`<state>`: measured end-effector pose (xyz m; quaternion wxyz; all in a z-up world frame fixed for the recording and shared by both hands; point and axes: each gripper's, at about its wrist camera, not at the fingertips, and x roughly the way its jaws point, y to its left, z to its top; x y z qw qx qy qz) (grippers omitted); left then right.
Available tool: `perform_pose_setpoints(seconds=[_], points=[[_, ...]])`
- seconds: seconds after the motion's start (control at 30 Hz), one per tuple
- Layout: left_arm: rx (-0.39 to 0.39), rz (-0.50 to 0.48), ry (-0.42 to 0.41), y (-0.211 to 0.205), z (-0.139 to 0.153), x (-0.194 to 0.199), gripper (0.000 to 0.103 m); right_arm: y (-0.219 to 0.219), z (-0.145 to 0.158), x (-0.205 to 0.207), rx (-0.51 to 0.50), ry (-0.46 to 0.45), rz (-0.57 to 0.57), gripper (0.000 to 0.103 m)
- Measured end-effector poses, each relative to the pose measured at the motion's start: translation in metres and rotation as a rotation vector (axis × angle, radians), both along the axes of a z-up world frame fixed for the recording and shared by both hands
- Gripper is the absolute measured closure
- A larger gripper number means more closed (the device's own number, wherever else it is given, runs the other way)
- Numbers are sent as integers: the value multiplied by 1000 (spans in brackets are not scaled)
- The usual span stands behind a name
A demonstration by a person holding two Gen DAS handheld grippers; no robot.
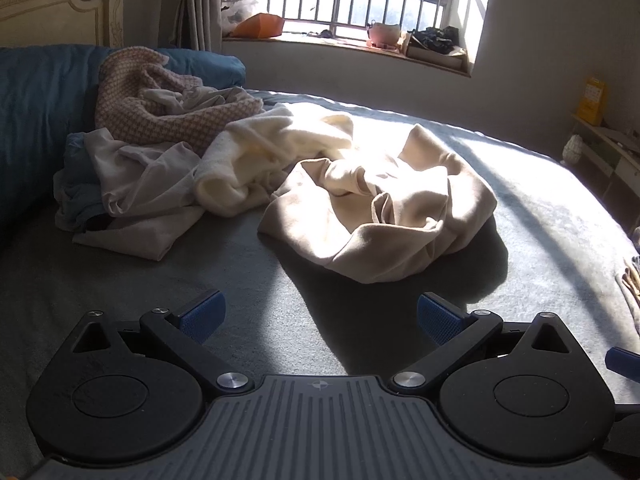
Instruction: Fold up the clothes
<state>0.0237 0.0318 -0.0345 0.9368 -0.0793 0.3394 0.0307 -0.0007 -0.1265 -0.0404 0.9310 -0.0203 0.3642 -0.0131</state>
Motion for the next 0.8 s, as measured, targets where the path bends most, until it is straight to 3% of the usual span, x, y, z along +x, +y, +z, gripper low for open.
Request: perform_pose_setpoints(seconds=[0.07, 0.2, 0.4, 0.57, 0.63, 0.8], points=[[-44, -11, -6, 7, -7, 6, 0, -5, -5, 5, 16, -6, 20, 0], [-51, -15, -26, 16, -23, 27, 0, -25, -11, 25, 68, -46, 61, 0], [-39, -117, -151, 19, -43, 71, 0, -56, -5, 99, 149, -109, 119, 0], [-2, -282, -190, 1, -58, 106, 0, -57, -6, 197, 280, -9, 198, 1], [33, -322, -205, -9, -64, 114, 0, -47, -14, 238, 303, 53, 233, 10], [100, -391, -193, -28, -78, 131, 5, -27, -40, 305, 382, 175, 188, 23]])
